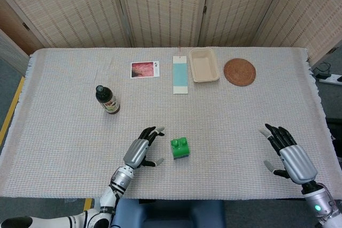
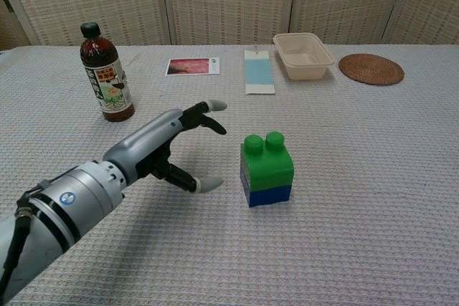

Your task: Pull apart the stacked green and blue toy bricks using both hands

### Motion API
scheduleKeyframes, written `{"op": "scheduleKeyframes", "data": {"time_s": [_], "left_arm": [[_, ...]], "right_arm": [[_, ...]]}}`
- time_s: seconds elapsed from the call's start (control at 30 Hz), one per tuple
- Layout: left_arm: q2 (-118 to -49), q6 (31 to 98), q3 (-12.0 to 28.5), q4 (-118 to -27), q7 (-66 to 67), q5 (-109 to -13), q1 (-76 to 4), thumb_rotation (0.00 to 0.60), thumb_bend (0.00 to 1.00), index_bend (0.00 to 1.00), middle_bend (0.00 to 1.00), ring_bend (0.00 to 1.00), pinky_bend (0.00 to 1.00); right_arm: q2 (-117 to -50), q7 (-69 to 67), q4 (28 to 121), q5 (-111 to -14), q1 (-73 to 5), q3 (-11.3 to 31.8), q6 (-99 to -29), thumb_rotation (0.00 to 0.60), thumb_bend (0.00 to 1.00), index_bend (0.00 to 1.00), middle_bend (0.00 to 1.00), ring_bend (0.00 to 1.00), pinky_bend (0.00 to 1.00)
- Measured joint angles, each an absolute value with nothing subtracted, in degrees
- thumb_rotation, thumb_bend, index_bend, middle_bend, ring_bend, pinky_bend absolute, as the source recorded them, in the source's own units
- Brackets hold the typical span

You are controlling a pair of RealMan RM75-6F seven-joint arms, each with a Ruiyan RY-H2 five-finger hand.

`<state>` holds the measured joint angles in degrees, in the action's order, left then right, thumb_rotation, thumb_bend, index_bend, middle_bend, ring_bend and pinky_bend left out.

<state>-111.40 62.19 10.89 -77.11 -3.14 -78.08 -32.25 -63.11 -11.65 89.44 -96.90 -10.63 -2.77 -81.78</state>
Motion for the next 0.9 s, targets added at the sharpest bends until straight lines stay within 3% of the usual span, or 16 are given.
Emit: {"op": "scheduleKeyframes", "data": {"time_s": [0.37, 0.9], "left_arm": [[-116.79, 60.96, 12.99, -69.95, -6.93, -76.99, -35.3, 0.6, 0.29, 0.09, 0.26, 0.0, 0.0], [-118.16, 62.6, 11.45, -71.74, -2.87, -75.02, -33.9, 0.6, 0.29, 0.09, 0.26, 0.0, 0.0]], "right_arm": [[-62.46, -12.47, 89.21, -95.86, -10.18, -1.95, -82.86, 0.6, 0.38, 0.0, 0.0, 0.0, 0.0], [-61.76, -14.43, 89.6, -97.93, -10.37, -2.97, -82.86, 0.6, 0.38, 0.0, 0.0, 0.0, 0.0]]}}
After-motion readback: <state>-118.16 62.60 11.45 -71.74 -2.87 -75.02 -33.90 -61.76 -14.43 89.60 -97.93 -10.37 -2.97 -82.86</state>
